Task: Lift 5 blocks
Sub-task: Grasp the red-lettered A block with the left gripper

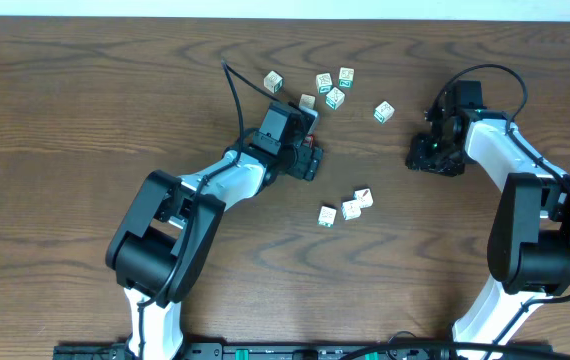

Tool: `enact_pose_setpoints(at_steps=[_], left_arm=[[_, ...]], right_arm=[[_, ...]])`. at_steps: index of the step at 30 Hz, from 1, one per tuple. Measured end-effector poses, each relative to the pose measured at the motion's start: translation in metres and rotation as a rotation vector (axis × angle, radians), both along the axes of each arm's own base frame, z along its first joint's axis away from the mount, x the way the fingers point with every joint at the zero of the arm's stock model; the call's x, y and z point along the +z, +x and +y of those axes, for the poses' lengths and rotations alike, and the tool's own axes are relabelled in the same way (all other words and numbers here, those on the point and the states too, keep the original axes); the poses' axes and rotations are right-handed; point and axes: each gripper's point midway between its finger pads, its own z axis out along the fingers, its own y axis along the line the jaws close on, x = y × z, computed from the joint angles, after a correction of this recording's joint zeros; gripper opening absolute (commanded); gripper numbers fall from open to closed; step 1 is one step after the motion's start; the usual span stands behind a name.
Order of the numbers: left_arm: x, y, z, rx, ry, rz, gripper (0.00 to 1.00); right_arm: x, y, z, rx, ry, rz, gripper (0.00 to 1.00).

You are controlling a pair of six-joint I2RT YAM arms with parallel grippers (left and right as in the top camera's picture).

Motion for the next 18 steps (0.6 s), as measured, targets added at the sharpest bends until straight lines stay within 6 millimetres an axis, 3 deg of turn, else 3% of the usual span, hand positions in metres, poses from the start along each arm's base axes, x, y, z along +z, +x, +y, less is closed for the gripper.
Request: enact_pose_setpoints(at_steps=[7, 18], left_arm=[[0.0035, 0.0099, -0.0016, 0.014, -0.004, -0.039, 0.45], [0.0001, 0.0063, 0.0030, 0.026, 0.022, -0.008, 0.28]], right_arm=[[0.0001, 0.0003, 0.0002, 0.000, 0.001, -0.001, 0.47], [0.0002, 0.0002, 0.0014, 0.001, 0.008, -0.001, 0.44]])
